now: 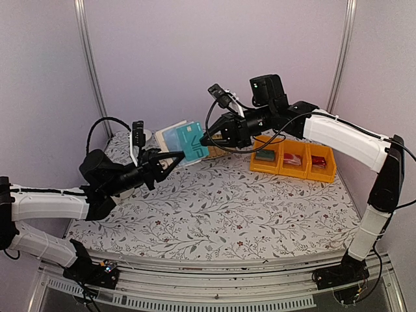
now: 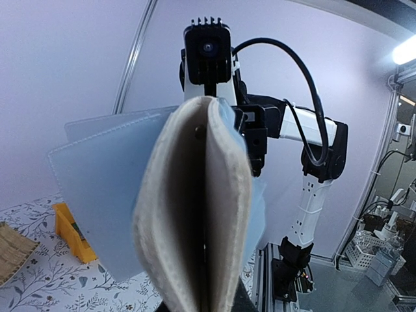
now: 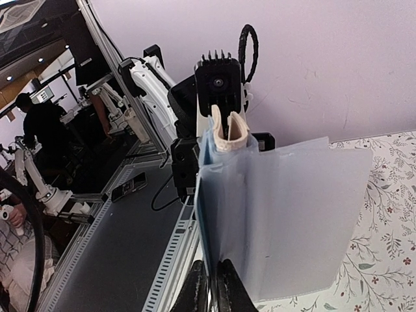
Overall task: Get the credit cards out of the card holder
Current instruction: Remove the credit card from the card slot.
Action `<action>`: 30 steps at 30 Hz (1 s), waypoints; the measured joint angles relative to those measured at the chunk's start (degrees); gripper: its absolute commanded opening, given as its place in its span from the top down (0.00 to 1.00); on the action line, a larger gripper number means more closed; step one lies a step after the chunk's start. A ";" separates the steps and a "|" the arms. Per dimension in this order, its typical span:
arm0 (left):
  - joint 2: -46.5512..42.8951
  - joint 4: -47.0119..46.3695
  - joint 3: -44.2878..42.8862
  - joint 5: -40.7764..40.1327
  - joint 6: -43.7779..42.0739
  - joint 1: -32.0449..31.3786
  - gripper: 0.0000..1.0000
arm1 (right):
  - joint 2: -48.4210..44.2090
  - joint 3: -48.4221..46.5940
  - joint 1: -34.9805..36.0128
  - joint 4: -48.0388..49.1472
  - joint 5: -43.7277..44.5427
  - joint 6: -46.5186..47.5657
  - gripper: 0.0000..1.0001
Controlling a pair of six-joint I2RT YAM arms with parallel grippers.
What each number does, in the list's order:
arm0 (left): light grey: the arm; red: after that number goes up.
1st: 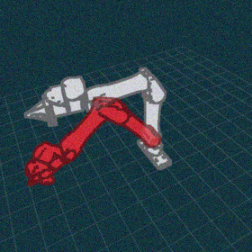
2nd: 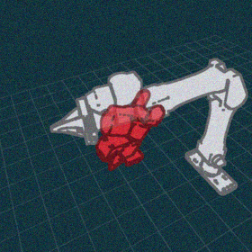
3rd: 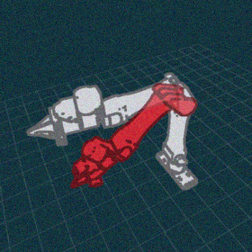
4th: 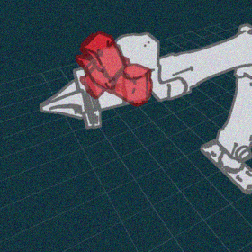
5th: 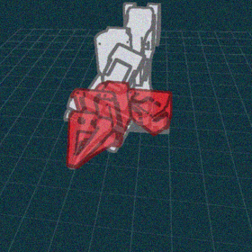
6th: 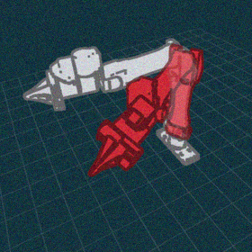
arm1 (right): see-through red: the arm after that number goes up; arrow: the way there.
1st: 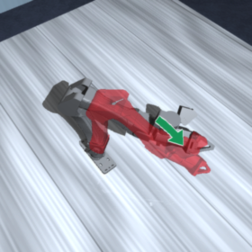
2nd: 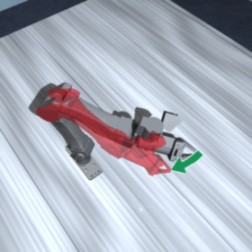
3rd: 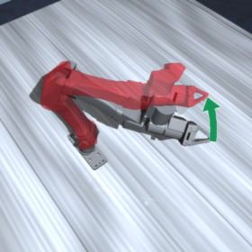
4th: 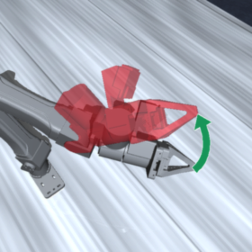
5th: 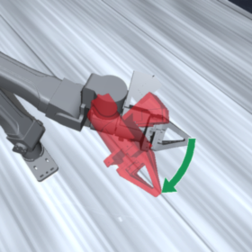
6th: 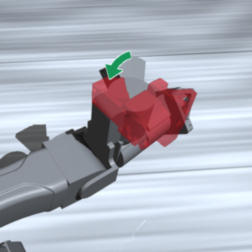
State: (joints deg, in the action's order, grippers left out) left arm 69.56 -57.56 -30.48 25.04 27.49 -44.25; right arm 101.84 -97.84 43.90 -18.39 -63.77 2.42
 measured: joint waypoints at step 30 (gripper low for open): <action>-0.66 0.90 0.11 -1.03 -0.48 -0.13 1.00 | -3.37 1.09 -2.12 -2.12 3.91 1.53 0.99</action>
State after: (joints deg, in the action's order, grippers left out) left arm 68.90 -56.66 -30.37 24.01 27.00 -44.38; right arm 98.48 -96.75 41.78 -20.51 -59.86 3.95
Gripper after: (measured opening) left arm 0.088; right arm 0.017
